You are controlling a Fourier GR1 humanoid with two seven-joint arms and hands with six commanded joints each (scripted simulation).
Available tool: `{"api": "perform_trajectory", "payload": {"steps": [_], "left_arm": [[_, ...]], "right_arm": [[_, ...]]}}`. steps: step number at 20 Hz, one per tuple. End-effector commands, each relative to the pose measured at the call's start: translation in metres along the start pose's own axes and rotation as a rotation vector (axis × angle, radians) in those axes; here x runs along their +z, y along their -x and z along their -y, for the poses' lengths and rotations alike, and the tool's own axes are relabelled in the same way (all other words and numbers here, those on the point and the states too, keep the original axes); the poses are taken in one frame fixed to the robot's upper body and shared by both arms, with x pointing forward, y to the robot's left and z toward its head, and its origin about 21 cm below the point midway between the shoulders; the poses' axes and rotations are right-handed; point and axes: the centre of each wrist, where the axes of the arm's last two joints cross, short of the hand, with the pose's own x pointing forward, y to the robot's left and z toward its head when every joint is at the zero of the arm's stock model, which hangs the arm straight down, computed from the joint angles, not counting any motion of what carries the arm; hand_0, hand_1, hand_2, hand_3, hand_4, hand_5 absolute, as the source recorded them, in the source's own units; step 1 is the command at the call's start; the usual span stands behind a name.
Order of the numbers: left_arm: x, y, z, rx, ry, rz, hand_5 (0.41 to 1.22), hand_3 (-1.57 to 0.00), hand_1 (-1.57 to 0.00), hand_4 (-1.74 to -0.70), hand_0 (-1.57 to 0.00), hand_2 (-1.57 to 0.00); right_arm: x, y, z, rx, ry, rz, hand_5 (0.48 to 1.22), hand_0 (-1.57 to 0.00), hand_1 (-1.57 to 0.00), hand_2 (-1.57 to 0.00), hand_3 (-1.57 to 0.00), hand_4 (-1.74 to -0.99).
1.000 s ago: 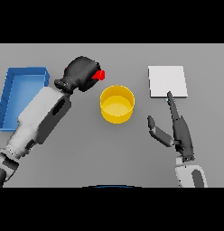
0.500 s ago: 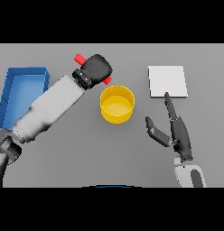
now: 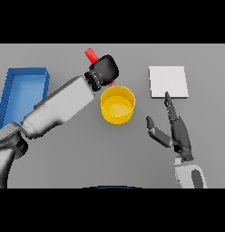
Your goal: Pick up the red beaker and tilt it to pour out 1 green nut into yellow bowl. Pick up the yellow bowl and place it on the metallic measuring scale.
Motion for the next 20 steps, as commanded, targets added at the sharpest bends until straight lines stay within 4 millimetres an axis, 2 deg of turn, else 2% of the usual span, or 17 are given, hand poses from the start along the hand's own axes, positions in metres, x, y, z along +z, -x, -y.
{"api": "perform_trajectory", "payload": {"steps": [1,3,7,9,11,13,15,16,18,20], "left_arm": [[-0.001,-0.004,0.000,-0.024,-0.010,-0.004,1.221,-1.57,-1.57,-1.74,-1.57,-1.57],[-0.003,-0.010,0.002,-0.103,-0.021,-0.003,1.221,-1.57,-1.57,-1.74,-1.57,-1.57],[-0.006,-0.018,-0.011,-0.240,0.001,0.022,1.221,-1.57,-1.57,-1.73,-1.57,-1.57],[-0.007,-0.014,-0.020,-0.318,0.007,0.033,1.221,-1.57,-1.57,-1.73,-1.57,-1.57],[-0.011,-0.018,-0.028,-0.403,0.037,0.055,1.221,-1.57,-1.57,-1.73,-1.57,-1.57],[-0.014,-0.026,-0.035,-0.457,0.053,0.059,1.221,-1.57,-1.57,-1.73,-1.57,-1.57],[-0.014,-0.026,-0.037,-0.484,0.058,0.056,1.221,-1.57,-1.57,-1.73,-1.57,-1.57],[-0.014,-0.022,-0.049,-0.486,0.063,0.049,1.221,-1.57,-1.57,-1.73,-1.57,-1.57],[-0.011,-0.004,-0.054,-0.458,0.016,0.046,1.221,-1.57,-1.57,-1.73,-1.57,-1.57],[-0.009,0.023,-0.069,-0.450,0.016,-0.014,1.221,-1.57,-1.57,-1.73,-1.57,-1.57]], "right_arm": [[-0.001,0.000,0.000,0.005,0.008,0.000,0.700,0.00,0.00,0.00,0.00,-1.058],[0.000,0.002,-0.004,0.008,0.012,-0.005,0.691,0.00,0.00,0.00,0.00,-1.055],[-0.001,0.000,-0.006,0.043,0.019,0.004,0.677,0.00,0.00,0.00,0.00,-1.082],[0.003,0.002,-0.009,0.039,0.015,0.010,0.675,0.00,0.00,0.00,0.00,-1.073],[0.001,0.001,-0.005,0.049,0.030,0.001,0.671,0.00,0.00,0.00,0.00,-1.061],[0.001,0.002,-0.009,0.043,0.025,-0.003,0.677,0.00,0.00,0.00,0.00,-1.051],[-0.002,0.000,-0.005,0.054,0.028,0.015,0.683,0.00,0.00,0.00,0.00,-1.041],[-0.001,0.000,-0.006,0.054,0.025,0.017,0.685,0.00,0.00,0.00,0.00,-1.035],[0.002,0.002,-0.008,0.051,0.022,0.019,0.684,0.00,0.00,0.00,0.00,-1.035],[0.002,0.001,-0.008,0.065,0.027,0.024,0.683,0.00,0.00,0.00,0.00,-1.030]]}}
